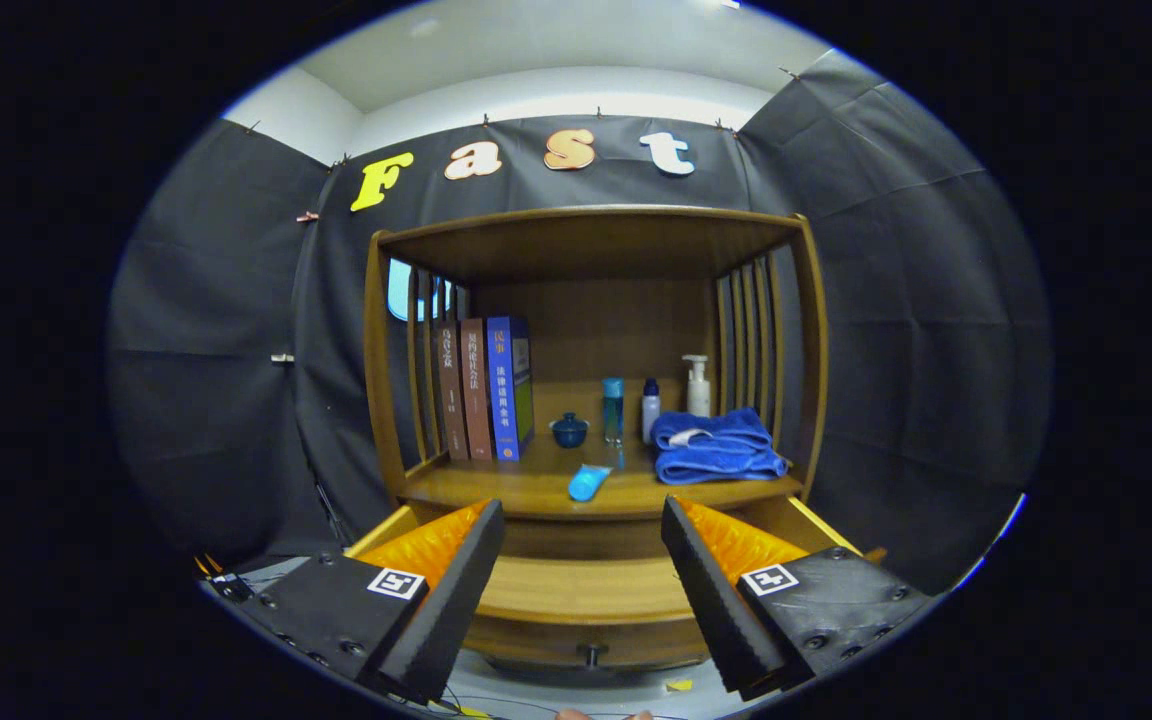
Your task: Pull open the drawer, take out the items inside it, and place them on the countertop above the cabinet.
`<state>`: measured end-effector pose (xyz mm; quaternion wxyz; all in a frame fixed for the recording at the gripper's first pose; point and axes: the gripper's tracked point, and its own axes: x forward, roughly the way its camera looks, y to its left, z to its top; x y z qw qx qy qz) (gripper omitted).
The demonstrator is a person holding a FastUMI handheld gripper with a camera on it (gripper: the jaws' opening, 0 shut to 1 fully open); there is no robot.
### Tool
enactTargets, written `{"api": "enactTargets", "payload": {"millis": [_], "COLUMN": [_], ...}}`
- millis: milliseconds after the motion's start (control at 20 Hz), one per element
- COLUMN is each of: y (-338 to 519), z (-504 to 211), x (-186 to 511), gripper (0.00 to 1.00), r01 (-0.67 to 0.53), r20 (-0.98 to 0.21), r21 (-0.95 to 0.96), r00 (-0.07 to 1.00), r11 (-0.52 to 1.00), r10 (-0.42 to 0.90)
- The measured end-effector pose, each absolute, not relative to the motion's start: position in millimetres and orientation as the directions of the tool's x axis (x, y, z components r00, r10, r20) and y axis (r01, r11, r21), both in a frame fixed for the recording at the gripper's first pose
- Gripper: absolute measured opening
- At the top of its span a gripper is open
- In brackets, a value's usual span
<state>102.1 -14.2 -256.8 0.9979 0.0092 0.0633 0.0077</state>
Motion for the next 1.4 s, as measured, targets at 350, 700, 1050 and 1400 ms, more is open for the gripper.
{"api": "enactTargets", "payload": {"millis": [350,700,1050,1400], "y": [-24,-6,-8,-14], "z": [-340,-382,-392,-391], "x": [70,77,78,114], "gripper": [0.99,1.00,0.98,0.99], "r01": [0.035,-0.011,0.026,0.019], "r20": [-0.224,-0.304,-0.319,-0.311], "r21": [0.032,0.012,-0.031,-0.033], "r00": [0.974,0.953,0.947,0.950], "r11": [0.999,1.000,0.999,0.999], "r10": [-0.027,0.014,-0.035,-0.029]}}
